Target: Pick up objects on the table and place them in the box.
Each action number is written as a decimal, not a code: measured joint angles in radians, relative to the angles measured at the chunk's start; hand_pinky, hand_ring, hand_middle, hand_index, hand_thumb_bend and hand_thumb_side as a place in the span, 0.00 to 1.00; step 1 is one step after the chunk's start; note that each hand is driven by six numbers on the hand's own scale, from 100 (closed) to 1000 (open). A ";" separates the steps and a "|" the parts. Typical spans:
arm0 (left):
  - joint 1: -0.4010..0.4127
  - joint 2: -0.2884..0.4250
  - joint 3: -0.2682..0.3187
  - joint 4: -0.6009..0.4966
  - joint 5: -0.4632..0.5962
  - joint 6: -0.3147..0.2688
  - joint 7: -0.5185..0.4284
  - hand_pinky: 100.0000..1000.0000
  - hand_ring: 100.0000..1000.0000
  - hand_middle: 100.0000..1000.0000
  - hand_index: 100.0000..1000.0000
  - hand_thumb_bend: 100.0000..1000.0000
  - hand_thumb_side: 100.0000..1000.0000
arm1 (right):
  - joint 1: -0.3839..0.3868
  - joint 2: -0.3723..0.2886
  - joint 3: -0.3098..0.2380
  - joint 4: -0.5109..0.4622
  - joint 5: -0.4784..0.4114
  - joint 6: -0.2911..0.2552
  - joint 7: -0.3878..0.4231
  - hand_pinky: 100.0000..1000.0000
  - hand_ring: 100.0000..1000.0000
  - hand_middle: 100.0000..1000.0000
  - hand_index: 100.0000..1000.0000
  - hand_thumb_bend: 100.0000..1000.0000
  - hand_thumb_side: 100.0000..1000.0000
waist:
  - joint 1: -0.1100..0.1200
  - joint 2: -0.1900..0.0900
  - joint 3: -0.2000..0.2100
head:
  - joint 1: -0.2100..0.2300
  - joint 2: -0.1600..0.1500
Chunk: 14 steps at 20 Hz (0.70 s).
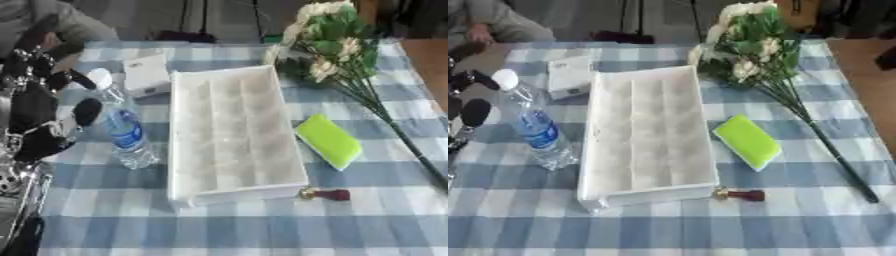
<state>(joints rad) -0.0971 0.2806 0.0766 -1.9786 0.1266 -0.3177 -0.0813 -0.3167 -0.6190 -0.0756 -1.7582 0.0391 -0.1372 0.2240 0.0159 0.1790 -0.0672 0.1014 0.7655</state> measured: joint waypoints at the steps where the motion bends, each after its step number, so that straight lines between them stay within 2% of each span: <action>1: 0.000 0.000 -0.001 0.000 0.001 0.001 -0.001 0.43 0.79 0.94 0.93 0.68 0.21 | -0.012 -0.009 0.011 0.027 0.019 -0.007 0.005 0.55 0.55 0.68 0.81 0.00 0.48 | 0.000 -0.001 0.000 | -0.002 0.000; 8: 0.000 0.000 -0.006 0.000 0.006 0.004 -0.008 0.43 0.79 0.94 0.93 0.68 0.21 | -0.084 -0.028 0.069 0.185 0.125 -0.049 0.045 0.55 0.56 0.69 0.81 0.00 0.50 | -0.003 -0.004 0.006 | -0.014 0.000; 14: 0.000 0.000 -0.012 0.000 0.011 0.008 -0.013 0.43 0.79 0.94 0.93 0.68 0.22 | -0.153 -0.025 0.097 0.308 0.201 -0.060 0.055 0.56 0.58 0.70 0.80 0.00 0.55 | -0.003 -0.005 0.013 | -0.023 0.000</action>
<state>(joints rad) -0.0969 0.2807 0.0647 -1.9786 0.1378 -0.3102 -0.0946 -0.4697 -0.6440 0.0216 -1.4499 0.2398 -0.1968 0.2787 0.0127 0.1736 -0.0543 0.0781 0.7656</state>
